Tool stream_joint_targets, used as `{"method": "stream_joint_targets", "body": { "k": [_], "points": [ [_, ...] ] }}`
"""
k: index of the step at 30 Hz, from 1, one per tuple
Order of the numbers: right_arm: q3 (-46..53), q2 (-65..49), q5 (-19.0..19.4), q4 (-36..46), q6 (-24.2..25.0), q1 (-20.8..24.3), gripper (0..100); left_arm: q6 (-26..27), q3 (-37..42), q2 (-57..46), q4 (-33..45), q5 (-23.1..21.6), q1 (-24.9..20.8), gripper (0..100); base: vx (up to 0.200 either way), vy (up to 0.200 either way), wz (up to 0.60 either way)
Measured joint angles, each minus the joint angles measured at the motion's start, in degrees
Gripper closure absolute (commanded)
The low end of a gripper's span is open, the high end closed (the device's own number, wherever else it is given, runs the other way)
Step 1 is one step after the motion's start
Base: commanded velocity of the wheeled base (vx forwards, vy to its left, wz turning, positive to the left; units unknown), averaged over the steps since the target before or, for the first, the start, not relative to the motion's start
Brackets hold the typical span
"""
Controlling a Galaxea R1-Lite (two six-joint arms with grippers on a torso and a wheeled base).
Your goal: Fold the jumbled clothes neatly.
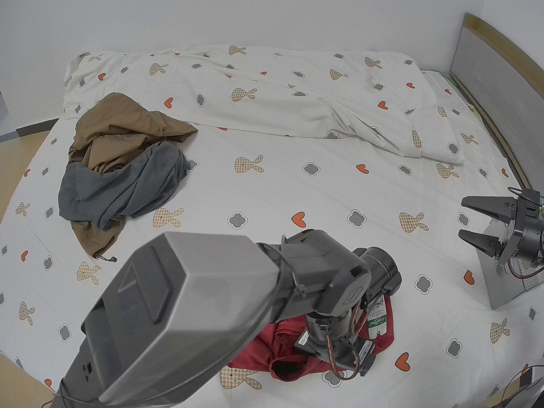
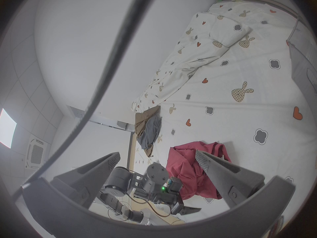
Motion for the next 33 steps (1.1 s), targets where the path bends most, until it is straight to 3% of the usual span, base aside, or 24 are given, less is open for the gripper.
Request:
{"method": "stream_joint_targets", "body": {
  "k": [17, 26, 33],
  "points": [
    [0.1, 0.0, 0.1, 0.0, 0.0, 0.0, 0, 8.0, 0.0, 0.7, 13.3, 0.0, 0.1, 0, 0.0, 0.0, 0.0],
    [0.1, -0.1, 0.1, 0.0, 0.0, 0.0, 0, 12.4, 0.0, -0.4, 16.6, 0.2, 0.4, 0, 0.0, 0.0, 0.0],
    [0.1, 0.0, 0.0, 0.0, 0.0, 0.1, 0, 14.5, 0.0, -1.0, 25.7, 0.3, -1.1, 0, 0.0, 0.0, 0.0]
  ]
}}
